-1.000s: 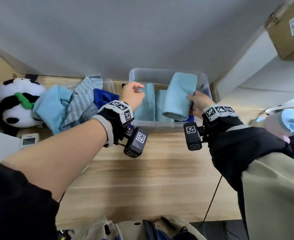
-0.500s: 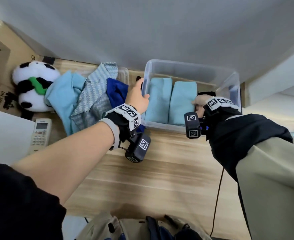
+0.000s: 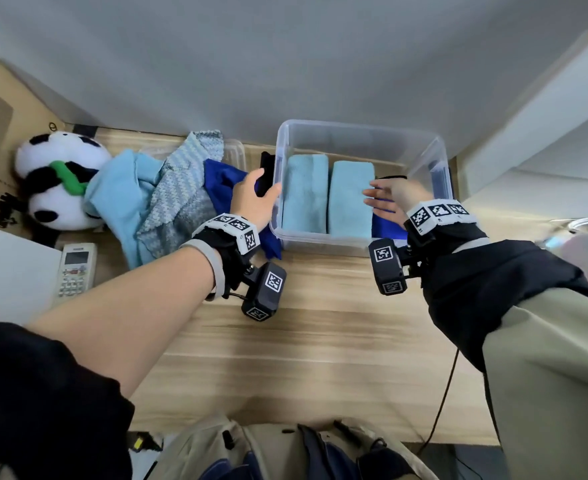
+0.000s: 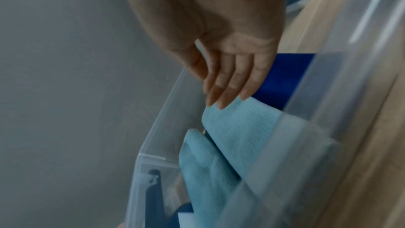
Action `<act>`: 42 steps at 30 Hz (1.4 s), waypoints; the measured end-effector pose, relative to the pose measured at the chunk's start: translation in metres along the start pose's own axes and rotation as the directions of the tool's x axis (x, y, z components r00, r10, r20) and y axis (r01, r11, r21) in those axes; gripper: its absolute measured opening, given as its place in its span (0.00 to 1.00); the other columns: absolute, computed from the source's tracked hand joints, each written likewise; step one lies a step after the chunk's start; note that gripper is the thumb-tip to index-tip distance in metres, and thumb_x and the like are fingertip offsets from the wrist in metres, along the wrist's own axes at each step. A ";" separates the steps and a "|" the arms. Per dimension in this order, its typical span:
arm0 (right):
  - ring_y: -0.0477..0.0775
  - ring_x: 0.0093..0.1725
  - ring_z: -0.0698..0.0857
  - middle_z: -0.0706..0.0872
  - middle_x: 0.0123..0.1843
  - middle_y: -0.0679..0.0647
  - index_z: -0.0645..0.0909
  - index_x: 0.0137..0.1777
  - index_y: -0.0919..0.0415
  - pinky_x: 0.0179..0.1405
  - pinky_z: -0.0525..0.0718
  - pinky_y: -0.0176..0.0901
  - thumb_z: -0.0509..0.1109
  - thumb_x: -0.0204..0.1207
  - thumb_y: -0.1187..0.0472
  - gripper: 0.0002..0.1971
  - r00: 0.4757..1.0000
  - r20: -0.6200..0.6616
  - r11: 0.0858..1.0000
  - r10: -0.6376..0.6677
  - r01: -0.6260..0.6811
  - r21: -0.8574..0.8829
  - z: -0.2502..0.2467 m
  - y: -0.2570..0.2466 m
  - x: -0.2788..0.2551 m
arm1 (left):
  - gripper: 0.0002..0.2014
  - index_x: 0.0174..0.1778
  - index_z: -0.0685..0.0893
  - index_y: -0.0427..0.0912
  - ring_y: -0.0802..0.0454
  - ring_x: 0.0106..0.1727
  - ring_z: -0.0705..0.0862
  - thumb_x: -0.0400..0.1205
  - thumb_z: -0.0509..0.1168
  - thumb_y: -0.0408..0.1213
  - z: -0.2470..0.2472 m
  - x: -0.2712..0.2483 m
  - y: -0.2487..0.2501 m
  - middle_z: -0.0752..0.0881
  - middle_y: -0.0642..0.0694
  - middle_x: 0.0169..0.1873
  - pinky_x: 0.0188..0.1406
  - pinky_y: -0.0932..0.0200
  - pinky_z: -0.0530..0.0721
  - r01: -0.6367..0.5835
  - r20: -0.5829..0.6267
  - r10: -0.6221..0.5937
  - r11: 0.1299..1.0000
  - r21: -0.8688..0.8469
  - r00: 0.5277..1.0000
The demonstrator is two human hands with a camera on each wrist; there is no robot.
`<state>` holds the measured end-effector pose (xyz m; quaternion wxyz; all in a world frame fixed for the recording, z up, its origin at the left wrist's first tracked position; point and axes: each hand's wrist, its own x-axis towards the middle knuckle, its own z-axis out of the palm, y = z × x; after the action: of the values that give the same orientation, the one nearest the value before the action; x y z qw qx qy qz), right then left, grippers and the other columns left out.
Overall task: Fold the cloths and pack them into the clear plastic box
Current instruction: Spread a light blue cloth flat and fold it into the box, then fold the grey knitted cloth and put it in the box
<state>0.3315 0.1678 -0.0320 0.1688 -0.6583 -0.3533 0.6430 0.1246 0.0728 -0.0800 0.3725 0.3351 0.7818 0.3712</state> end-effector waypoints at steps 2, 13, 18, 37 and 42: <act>0.47 0.39 0.83 0.84 0.40 0.50 0.77 0.42 0.57 0.42 0.78 0.35 0.58 0.83 0.62 0.09 0.999 0.033 1.000 -0.030 0.030 0.009 0.008 0.009 -0.013 | 0.23 0.72 0.73 0.40 0.47 0.72 0.73 0.82 0.63 0.43 -0.007 -0.004 -0.010 0.74 0.40 0.71 0.67 0.61 0.69 -0.006 -0.022 0.006 1.000 -0.004 1.000; 0.47 0.35 0.85 0.87 0.33 0.49 0.80 0.42 0.59 0.35 0.83 0.34 0.59 0.83 0.61 0.10 0.947 0.272 0.977 -0.170 0.126 0.172 0.085 0.047 -0.086 | 0.10 0.53 0.85 0.35 0.39 0.57 0.84 0.77 0.65 0.30 -0.088 -0.036 -0.085 0.87 0.35 0.53 0.59 0.53 0.78 0.067 -0.239 -0.032 0.987 0.144 0.971; 0.50 0.38 0.84 0.87 0.35 0.52 0.80 0.42 0.60 0.41 0.79 0.37 0.59 0.82 0.62 0.10 0.935 0.356 0.979 0.012 0.061 -0.193 0.132 0.085 -0.096 | 0.13 0.54 0.86 0.39 0.36 0.62 0.80 0.75 0.64 0.31 -0.116 -0.049 -0.118 0.83 0.34 0.60 0.63 0.54 0.75 0.207 -0.276 -0.142 0.952 0.225 0.951; 0.51 0.54 0.76 0.82 0.57 0.58 0.80 0.64 0.69 0.65 0.78 0.50 0.65 0.79 0.63 0.15 0.985 0.130 0.914 0.111 -0.050 -0.403 0.173 0.113 -0.070 | 0.16 0.58 0.85 0.34 0.38 0.69 0.75 0.76 0.62 0.31 -0.138 -0.020 -0.121 0.77 0.35 0.69 0.69 0.53 0.71 0.105 -0.165 -0.034 0.889 0.446 0.986; 0.51 0.53 0.76 0.82 0.62 0.60 0.79 0.64 0.67 0.54 0.79 0.45 0.63 0.81 0.61 0.15 0.981 0.188 0.852 0.057 0.050 -0.521 0.166 0.106 -0.067 | 0.12 0.52 0.89 0.43 0.40 0.55 0.84 0.76 0.64 0.35 -0.141 -0.018 -0.103 0.89 0.41 0.53 0.56 0.52 0.82 0.059 -0.287 0.027 0.957 0.285 0.958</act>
<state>0.2030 0.0103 -0.0744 -0.0533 -0.6133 -0.5285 0.5846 -0.0092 -0.0396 -0.0967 0.2045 0.3223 0.8763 0.2940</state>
